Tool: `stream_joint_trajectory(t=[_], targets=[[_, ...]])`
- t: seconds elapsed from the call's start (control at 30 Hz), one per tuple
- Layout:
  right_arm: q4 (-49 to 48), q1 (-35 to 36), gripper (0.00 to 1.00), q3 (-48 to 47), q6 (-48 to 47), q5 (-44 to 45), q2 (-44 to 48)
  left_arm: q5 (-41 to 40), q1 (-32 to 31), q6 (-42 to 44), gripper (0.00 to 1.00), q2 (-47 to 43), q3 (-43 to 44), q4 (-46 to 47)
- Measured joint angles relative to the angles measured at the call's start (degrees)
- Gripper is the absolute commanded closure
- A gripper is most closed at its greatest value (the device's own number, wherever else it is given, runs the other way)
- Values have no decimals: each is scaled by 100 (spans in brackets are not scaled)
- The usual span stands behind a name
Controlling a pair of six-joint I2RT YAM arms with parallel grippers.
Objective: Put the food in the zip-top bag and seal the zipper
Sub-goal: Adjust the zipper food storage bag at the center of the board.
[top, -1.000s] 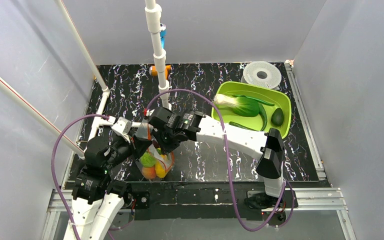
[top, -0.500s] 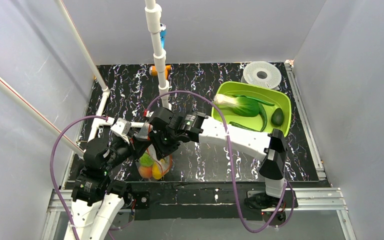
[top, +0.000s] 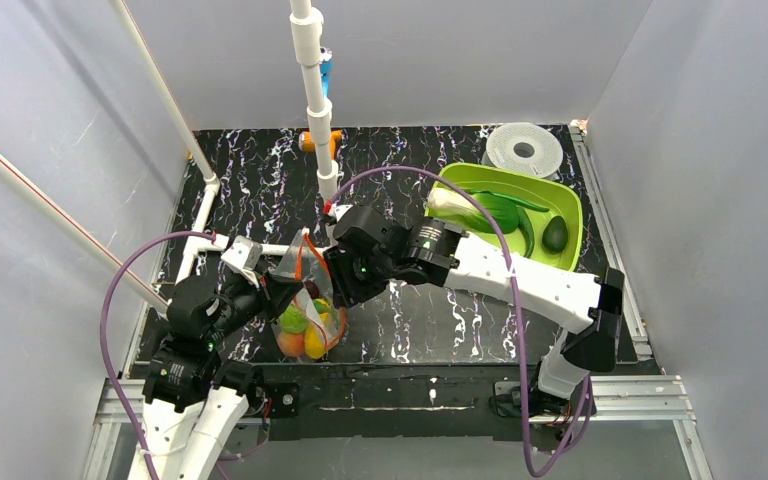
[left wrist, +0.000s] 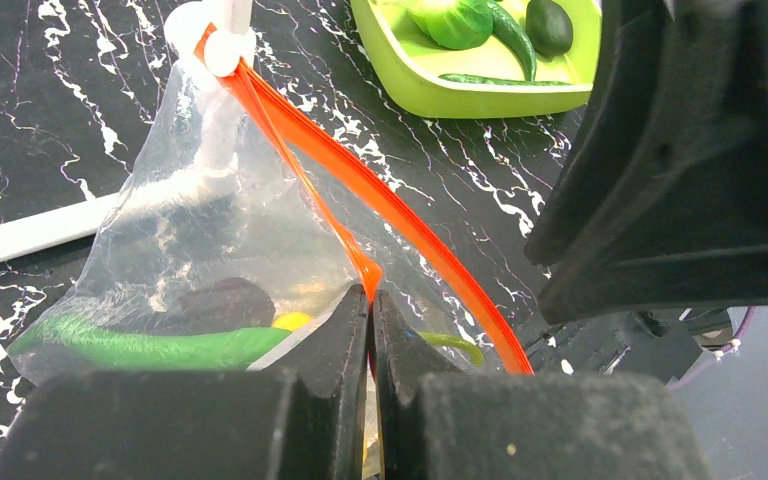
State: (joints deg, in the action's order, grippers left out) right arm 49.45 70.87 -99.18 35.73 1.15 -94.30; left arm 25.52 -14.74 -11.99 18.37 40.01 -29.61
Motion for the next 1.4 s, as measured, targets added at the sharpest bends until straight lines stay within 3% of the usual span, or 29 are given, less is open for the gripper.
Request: stream_joint_trajectory(t=[0.37, 0.53, 0.67, 1.07, 1.27, 1.4], targets=[[-105, -20, 74, 319, 166, -28, -501, 0, 0, 0, 100, 0, 0, 0], [-192, -20, 91, 348, 149, -201, -619, 0, 0, 0, 100, 0, 0, 0], [-125, -20, 98, 262, 105, -168, -625, -11, 0, -2, 100, 0, 0, -2], [332, -20, 99, -708, -243, 101, -479, -509, 0, -422, 100, -37, 769, -468], [317, -68, 98, -708, -319, 35, -483, -638, 0, -533, 100, -39, 645, -367], [315, -81, 85, -643, -317, -13, -619, -717, 0, -483, 100, 28, 330, -391]])
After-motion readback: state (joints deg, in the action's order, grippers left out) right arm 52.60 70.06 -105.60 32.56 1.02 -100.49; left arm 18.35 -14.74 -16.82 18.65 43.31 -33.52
